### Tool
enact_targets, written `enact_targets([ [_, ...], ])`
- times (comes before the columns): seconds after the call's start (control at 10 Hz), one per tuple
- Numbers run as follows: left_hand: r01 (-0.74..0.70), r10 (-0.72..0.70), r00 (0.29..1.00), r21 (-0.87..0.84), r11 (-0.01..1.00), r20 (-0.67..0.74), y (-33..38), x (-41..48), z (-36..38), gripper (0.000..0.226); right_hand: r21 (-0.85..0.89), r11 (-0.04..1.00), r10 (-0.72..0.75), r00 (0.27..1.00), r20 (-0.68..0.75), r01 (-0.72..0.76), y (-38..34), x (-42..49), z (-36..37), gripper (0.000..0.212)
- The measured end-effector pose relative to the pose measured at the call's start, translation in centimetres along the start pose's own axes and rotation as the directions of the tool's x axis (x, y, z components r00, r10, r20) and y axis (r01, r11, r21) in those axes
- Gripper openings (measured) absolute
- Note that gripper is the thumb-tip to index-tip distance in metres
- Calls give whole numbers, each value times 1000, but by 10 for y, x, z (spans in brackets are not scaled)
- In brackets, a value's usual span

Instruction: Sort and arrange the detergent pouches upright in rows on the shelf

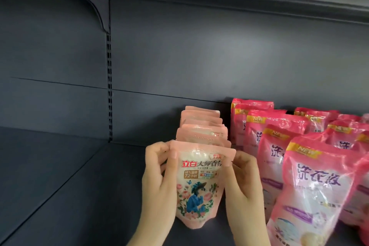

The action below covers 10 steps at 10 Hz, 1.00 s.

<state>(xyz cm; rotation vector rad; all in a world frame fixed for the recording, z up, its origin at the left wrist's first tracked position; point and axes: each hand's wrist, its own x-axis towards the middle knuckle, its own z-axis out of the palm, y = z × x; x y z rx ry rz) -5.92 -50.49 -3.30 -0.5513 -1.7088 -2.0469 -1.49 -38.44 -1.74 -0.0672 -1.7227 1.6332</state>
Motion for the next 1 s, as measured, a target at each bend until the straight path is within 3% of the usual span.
enact_targets([
  [0.2,26,-26,1000,5,1000,-12,-6,0,0,25,-49,998,-25,999,44,27,15,5,-6,25],
  [0.3,81,-81,997,-14,997,-3,-5,-1,6,20,34,998,46,998,52,-48,14,0,-5,17],
  [0.5,96,-96,995,-8,995,14,-6,-4,12,30,116,983,139,989,41,-143,8,-4,-2,22],
  [0.6,7,-12,998,83,996,62,-8,-2,-3,29,-43,998,57,998,32,-56,4,-4,-6,20],
  [0.7,-136,92,982,272,953,166,-4,6,-21,32,-324,941,-89,994,56,102,-5,-1,-17,18],
  [0.8,-324,158,932,552,769,327,2,16,-34,37,-618,734,-235,959,156,281,-14,0,-27,22],
  [0.9,-433,141,894,737,519,425,14,20,-39,45,-761,561,-193,945,263,326,-25,4,-36,33],
  [1.0,-429,75,900,845,321,429,22,13,-43,45,-802,490,-102,936,337,342,-29,-1,-43,36],
])
